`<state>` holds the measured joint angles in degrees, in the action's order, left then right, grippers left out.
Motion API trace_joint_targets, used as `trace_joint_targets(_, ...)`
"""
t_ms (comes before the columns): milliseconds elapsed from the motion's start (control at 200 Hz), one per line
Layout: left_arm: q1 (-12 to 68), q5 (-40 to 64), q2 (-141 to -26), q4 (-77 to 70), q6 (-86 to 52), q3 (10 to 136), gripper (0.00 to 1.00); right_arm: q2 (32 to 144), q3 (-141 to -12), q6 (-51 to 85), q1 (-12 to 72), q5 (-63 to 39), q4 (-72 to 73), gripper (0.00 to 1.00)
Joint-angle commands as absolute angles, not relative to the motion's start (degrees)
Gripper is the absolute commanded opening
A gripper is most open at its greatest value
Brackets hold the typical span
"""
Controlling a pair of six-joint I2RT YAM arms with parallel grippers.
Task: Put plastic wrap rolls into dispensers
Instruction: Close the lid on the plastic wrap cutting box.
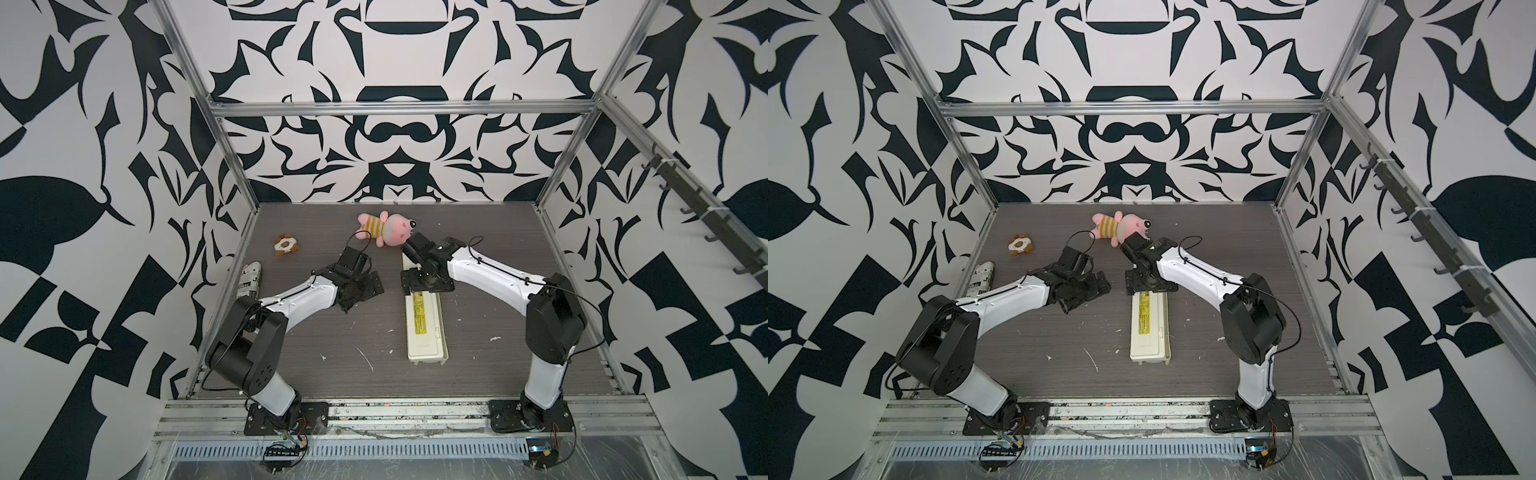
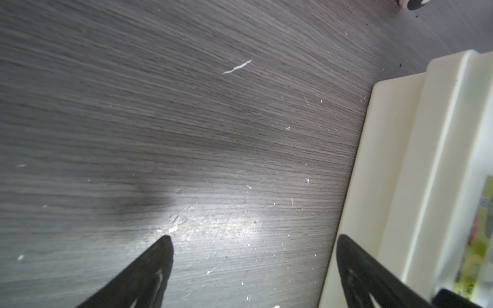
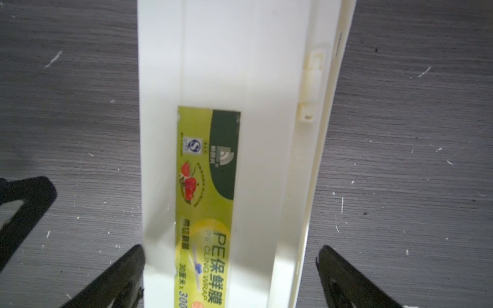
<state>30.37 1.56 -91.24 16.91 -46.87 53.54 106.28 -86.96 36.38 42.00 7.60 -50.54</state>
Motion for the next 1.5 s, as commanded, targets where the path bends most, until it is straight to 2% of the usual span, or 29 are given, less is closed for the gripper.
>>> trace_joint_targets(0,30.1,1.7,-91.3,17.2,-46.6,51.9,0.97,107.1,-89.4,36.5,43.2,11.5,-54.4,1.00)
trace_joint_targets(585,30.1,1.6,-91.0,16.9,-46.5,51.5,0.97,109.9,-88.8,38.3,45.0,15.0,-55.1,0.99)
trace_joint_targets(700,30.1,1.5,-91.2,16.9,-46.5,51.7,0.97,109.1,-88.5,39.0,45.0,14.6,-54.5,0.94)
trace_joint_targets(975,30.1,1.4,-91.5,16.9,-46.4,51.9,0.97,102.3,-82.2,42.6,45.0,16.2,-48.4,0.90)
trace_joint_targets(1495,30.1,1.7,-91.9,17.0,-46.4,51.9,0.97,101.9,-79.2,40.9,43.3,15.9,-45.0,0.92)
